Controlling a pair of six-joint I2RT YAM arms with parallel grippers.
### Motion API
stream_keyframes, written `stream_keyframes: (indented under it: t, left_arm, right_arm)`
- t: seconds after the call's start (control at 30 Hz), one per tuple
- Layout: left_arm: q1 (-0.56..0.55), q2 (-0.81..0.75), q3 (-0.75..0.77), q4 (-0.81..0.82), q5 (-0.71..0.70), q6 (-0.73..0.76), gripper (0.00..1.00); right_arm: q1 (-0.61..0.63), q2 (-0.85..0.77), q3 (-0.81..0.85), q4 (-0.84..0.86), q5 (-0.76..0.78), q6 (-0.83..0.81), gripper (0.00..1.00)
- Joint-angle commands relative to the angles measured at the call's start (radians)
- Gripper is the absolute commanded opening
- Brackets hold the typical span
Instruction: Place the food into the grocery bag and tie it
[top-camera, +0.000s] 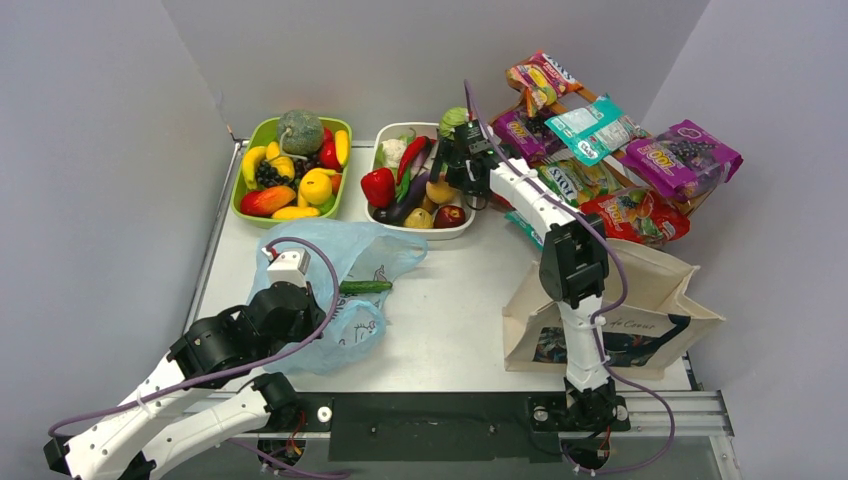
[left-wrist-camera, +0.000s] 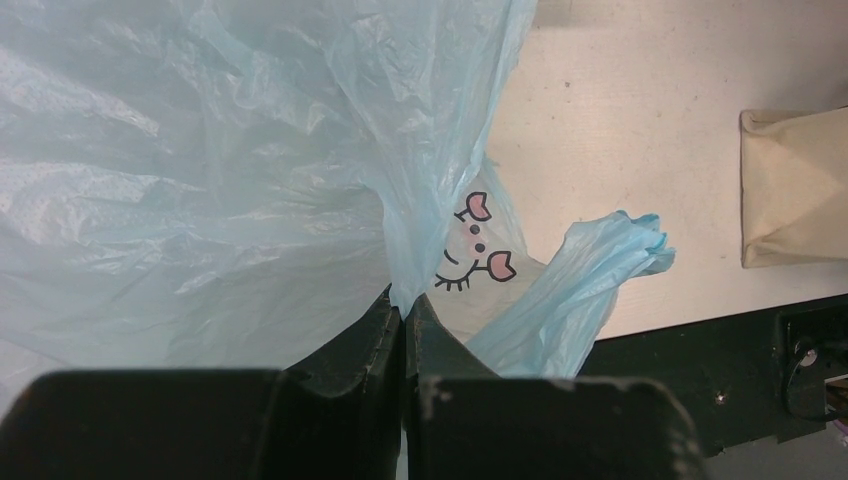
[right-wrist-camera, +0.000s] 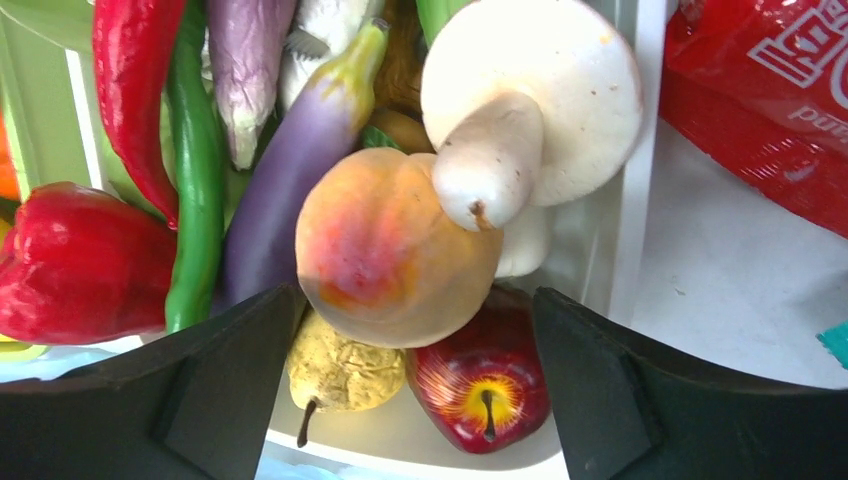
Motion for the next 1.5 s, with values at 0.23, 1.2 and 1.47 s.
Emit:
stream_keyframes:
  t: [0.23, 1.2, 1.47]
  left_arm:
    - [0.010, -0.003, 0.003, 0.054, 0.004, 0.014, 0.00]
    - [0.023, -0.001, 0.001, 0.060, 0.016, 0.022, 0.00]
    - [0.025, -0.006, 0.001, 0.061, 0.015, 0.020, 0.00]
  right_arm:
    - [0.012, -0.056, 0.009, 0.006, -0.038, -0.034, 0.27]
    - [0.281, -0.635, -0.508, 0.127, -0.304, -0.041, 0.15]
    - [0.414, -0.520, -0.552, 0.354, -0.338, 0.069, 0.15]
